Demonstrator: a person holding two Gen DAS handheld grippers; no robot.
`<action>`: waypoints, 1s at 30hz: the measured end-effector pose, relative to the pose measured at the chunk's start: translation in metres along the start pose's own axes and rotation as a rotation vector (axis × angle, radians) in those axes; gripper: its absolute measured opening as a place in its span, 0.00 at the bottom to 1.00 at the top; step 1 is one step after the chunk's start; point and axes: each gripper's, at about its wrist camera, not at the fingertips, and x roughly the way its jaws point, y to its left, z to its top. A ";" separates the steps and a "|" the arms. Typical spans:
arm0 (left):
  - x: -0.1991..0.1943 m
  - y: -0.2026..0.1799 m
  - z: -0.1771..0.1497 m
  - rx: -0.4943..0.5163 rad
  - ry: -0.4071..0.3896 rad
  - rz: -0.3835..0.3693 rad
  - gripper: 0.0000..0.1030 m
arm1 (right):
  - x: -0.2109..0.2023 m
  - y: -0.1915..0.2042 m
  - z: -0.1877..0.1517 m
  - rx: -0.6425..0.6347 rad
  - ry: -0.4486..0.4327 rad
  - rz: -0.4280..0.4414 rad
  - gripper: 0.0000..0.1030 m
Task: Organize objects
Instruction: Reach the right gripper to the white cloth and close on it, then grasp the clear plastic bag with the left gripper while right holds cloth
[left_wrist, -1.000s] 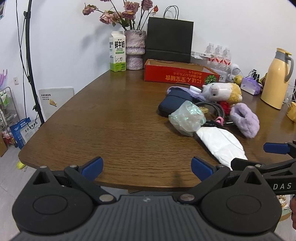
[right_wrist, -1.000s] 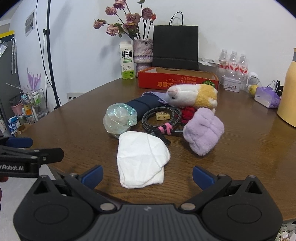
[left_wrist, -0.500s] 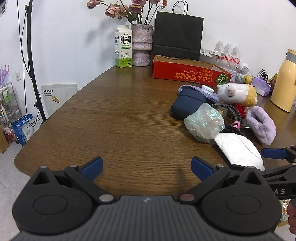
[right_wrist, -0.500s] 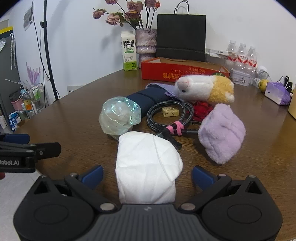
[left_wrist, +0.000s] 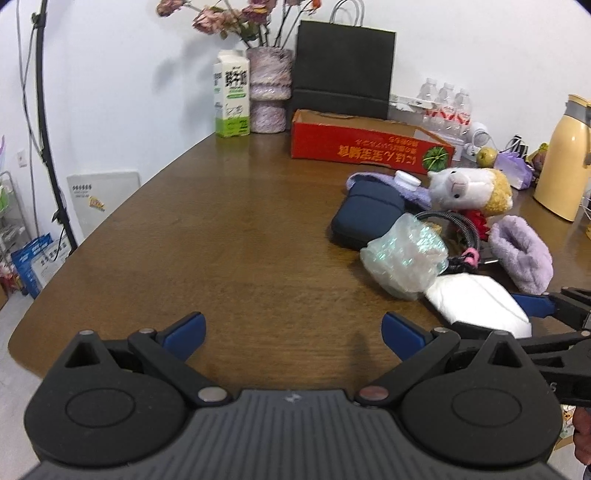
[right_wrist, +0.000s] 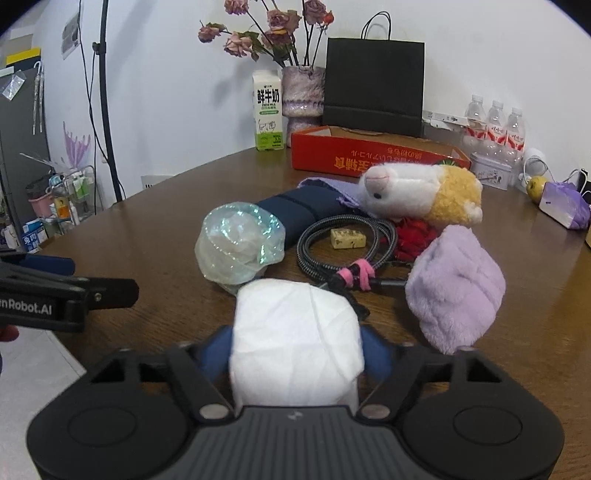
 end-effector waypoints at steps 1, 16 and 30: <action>0.001 -0.002 0.002 0.007 -0.004 -0.005 1.00 | 0.000 -0.001 0.000 0.000 -0.002 0.002 0.67; 0.007 -0.037 0.027 0.089 -0.047 -0.100 1.00 | -0.015 -0.016 0.003 0.019 -0.057 0.052 0.48; 0.036 -0.060 0.041 0.087 -0.036 -0.139 1.00 | -0.021 -0.035 0.003 0.048 -0.070 0.094 0.39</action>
